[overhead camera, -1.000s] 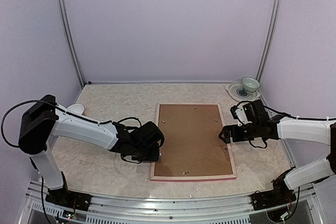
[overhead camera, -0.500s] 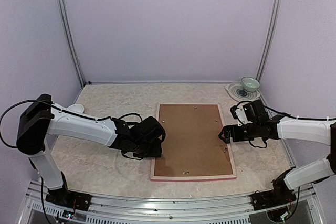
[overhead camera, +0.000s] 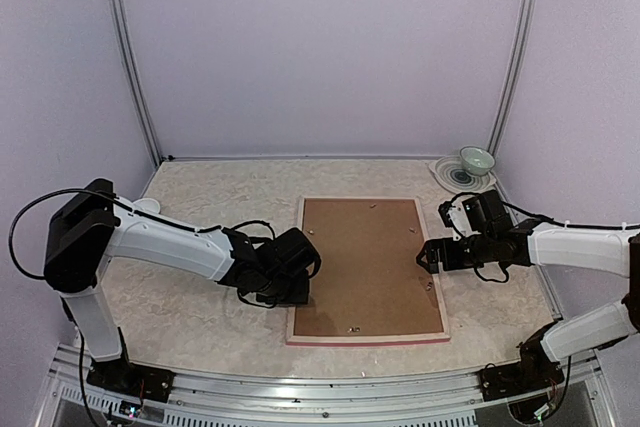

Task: Put the photo into the frame
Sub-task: Press the fastener onto the backboard.

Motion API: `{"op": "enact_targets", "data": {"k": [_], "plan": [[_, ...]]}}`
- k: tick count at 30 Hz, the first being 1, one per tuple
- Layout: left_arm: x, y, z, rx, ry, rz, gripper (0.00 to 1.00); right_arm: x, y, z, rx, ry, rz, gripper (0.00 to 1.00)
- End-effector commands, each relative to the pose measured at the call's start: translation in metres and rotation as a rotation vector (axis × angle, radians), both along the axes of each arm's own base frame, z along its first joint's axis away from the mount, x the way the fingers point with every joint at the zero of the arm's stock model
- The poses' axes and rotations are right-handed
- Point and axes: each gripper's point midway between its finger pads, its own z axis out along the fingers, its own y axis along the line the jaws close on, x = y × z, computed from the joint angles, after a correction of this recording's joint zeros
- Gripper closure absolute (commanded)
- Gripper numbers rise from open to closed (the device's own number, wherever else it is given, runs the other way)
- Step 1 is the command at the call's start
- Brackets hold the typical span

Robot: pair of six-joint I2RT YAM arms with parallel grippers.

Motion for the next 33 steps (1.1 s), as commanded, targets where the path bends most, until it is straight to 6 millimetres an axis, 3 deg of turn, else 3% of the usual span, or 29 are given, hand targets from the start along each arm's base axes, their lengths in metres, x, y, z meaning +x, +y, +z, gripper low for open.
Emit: {"op": "enact_targets", "data": {"k": [1,33], "plan": [[0.000,0.006,-0.009,0.047,-0.004,0.002,0.56,0.000,0.004,0.005,0.016,-0.022,0.017,0.01],[-0.006,0.018,-0.020,0.048,0.021,0.019,0.72,0.000,0.005,0.004,0.018,-0.018,0.022,0.01]]}}
